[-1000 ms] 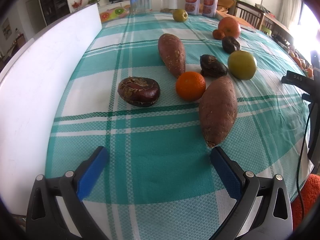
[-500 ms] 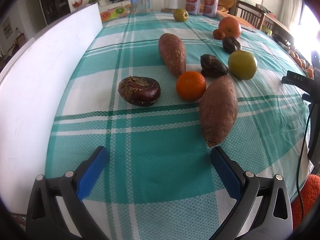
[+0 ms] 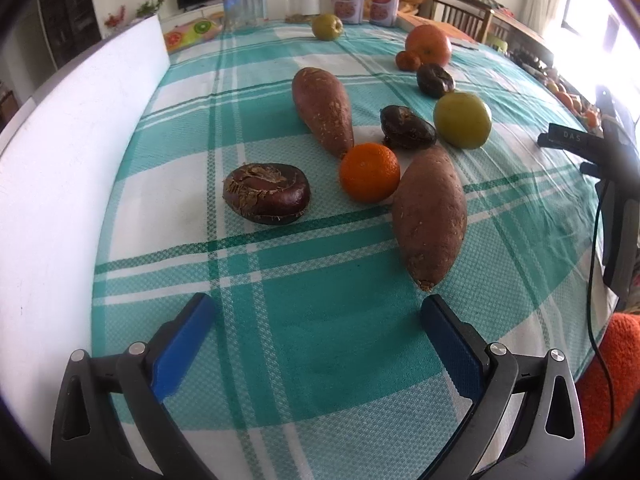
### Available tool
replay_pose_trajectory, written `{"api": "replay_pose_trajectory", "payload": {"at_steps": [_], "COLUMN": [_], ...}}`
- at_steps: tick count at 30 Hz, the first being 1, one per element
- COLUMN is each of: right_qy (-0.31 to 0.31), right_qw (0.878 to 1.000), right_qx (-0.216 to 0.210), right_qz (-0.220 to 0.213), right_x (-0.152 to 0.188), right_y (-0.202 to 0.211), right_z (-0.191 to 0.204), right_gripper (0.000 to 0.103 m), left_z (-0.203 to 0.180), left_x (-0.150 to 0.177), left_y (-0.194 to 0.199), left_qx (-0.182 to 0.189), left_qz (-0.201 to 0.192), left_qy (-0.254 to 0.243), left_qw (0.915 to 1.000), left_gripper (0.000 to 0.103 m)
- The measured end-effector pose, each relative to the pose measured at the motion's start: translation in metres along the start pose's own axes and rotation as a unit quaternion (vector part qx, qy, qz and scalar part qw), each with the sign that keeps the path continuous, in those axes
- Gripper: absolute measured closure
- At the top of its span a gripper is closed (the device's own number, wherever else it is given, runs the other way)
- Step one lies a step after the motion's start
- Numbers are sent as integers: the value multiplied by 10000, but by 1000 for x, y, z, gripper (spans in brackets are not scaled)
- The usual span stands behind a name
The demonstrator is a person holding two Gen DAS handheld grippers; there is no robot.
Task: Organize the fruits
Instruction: 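Grasp the dark round fruit with the left tool while the right tool grasps a sweet potato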
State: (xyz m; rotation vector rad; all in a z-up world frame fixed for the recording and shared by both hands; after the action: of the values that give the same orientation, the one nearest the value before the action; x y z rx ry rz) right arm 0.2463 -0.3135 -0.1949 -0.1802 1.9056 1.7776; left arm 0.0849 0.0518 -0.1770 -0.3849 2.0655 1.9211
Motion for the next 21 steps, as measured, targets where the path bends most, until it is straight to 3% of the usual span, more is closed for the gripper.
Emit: {"api": "replay_pose_trajectory", "payload": {"at_steps": [5,10,14,17,18,21], "right_qy": [1,1,1,1,2,2], "right_qw": [10000,10000,10000,10000,10000,10000], "right_qx": [0,0,0,0,1,0], "right_qz": [-1,-2,-3,-2,-3,-4], "right_x": [0,0,0,0,0,0], "right_y": [0,0,0,0,0,0], "right_z": [0,0,0,0,0,0], "right_gripper": [0,0,0,0,0,0], "left_z": [16,36,41,32,31,29], "left_x": [-35,-65,-68,-64,-63,-61], "left_y": [29,52,28,12,7,-9], "left_qx": [1136,1209,1068,851,757,793], "left_qz": [-173,-329,177,273,310,479], "left_qy": [556,685,679,323,274,277], "left_qw": [9918,9897,9918,9955,9963,9953], "left_gripper": [1,1,2,3,6,37]}}
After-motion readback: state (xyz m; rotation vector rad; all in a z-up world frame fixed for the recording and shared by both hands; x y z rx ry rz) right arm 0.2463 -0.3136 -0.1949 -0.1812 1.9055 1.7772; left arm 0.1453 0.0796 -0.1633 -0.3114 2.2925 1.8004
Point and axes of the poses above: each gripper's, at about its wrist camera, not at the fingertips, and y roughly against the way its jaws point, z to its left, x to its underside, the point moved 8 cm from there along -y, roughly the way its jaws point, and after that the axes turned 8 degrees about z, right-handed, at the moved point
